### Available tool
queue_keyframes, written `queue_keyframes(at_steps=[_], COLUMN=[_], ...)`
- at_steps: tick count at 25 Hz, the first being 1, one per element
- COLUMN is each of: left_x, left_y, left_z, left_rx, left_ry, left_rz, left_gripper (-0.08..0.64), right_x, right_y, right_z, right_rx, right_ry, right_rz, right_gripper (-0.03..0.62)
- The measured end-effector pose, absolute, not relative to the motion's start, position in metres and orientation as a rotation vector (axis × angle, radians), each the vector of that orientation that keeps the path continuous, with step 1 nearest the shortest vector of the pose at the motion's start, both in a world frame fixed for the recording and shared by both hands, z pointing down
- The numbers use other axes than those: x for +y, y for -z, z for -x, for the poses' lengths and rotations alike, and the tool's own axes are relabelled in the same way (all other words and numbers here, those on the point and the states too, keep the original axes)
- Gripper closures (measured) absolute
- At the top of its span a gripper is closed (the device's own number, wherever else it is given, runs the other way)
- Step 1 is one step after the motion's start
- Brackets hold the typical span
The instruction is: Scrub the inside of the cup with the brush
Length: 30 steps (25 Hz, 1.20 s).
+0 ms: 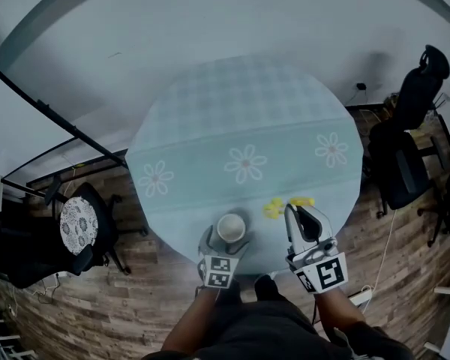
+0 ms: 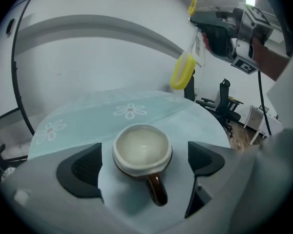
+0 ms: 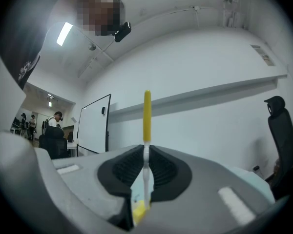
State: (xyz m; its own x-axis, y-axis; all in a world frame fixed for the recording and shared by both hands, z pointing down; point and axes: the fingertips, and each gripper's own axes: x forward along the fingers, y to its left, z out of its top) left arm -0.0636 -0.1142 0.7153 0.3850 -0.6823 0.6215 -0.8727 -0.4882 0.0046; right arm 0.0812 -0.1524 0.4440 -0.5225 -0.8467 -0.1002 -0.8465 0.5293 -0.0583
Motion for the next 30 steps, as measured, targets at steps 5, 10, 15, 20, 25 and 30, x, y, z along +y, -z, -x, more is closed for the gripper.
queue_keyframes(at_steps=[5, 10, 15, 20, 25, 30], left_x=[-0.129, -0.155, -0.172, -0.185, -0.195, -0.204], left_y=[-0.64, -0.56, -0.508, -0.483, -0.472, -0.466], left_z=[0.071, 0.082, 0.094, 0.109, 0.123, 0.139], left_rx=[-1.429, -1.622, -1.762, -1.841, -1.85, -1.873], left_ry=[-0.7, -0.486, -0.339, -0.293, -0.269, -0.248], left_rz=[-2.426, -2.474, -2.511, -2.496, -2.476, -2.445], left_gripper=[0.056, 0.204, 0.354, 0.52, 0.554, 0.554], right_x=[-0.16, -0.162, -0.168, -0.179, -0.187, -0.196], right_y=[-0.406, -0.382, -0.364, -0.354, -0.347, -0.349], right_z=[-0.067, -0.058, -0.05, -0.043, -0.036, -0.032], right_rx=[2.616, 2.616, 2.623, 2.631, 2.633, 2.631], right_ry=[-0.087, -0.159, -0.204, -0.227, -0.242, -0.255], right_rz=[1.417, 1.398, 1.373, 1.347, 1.329, 1.358], right_gripper=[0.557, 0.557, 0.557, 0.557, 0.557, 0.557])
